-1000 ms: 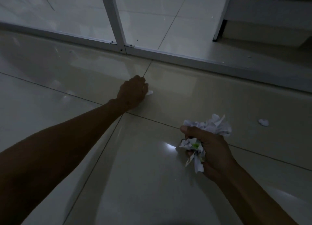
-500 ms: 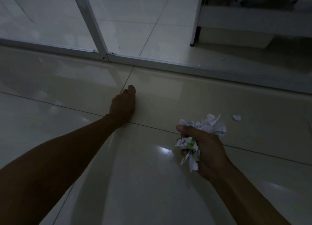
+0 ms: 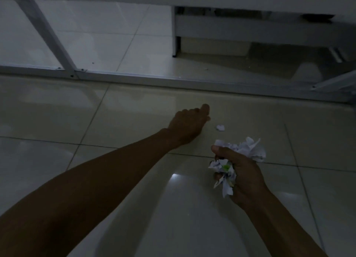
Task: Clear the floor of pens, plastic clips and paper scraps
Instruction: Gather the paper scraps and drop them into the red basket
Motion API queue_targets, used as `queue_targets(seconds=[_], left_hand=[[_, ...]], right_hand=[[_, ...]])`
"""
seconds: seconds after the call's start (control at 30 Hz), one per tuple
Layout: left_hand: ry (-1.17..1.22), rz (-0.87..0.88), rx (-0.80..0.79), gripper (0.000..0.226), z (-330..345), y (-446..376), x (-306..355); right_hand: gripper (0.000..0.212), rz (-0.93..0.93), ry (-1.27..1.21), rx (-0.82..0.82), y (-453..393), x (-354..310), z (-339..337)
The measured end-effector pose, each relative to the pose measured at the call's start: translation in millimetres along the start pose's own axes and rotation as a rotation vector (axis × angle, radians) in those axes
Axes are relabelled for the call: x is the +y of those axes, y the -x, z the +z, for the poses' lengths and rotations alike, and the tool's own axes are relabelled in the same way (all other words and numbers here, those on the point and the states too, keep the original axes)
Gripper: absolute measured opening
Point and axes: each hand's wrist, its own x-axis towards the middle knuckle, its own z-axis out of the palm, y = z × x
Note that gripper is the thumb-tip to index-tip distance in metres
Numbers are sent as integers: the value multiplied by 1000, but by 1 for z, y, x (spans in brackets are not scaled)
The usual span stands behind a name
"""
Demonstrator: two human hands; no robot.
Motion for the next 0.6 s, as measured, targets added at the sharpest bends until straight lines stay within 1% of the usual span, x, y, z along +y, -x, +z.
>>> queue_targets(seconds=[0.1, 0.17, 0.2, 0.3, 0.37, 0.43, 0.47, 0.53, 0.57, 0.6], left_hand=[[36, 61, -113, 44, 11, -19, 35], [-7, 42, -186, 51, 20, -23, 46], [-30, 17, -204, 51, 23, -23, 47], [-99, -39, -191, 43, 30, -21, 53], [-141, -41, -168, 40, 30, -19, 59], [-151, -64, -169, 39, 29, -19, 64], [-111, -91, -172, 39, 29, -20, 64], [50, -170, -142, 37, 28, -19, 62], [162, -182, -91, 37, 28, -18, 62], [293, -193, -36, 37, 28, -18, 63]], right_hand=[[22, -20, -23, 55, 2, -11, -30], [28, -42, -44, 91, 4, -15, -47], [29, -53, -54, 102, 5, -16, -54], [29, -81, -65, 122, 10, -23, -71], [30, -91, -65, 126, 12, -25, -82], [26, -91, -58, 158, 13, -28, -90], [20, -90, -57, 173, 13, -30, -93], [13, -73, -44, 174, 16, -33, -99], [14, -67, -22, 160, 18, -36, -103], [20, -71, -8, 145, 20, -38, -106]])
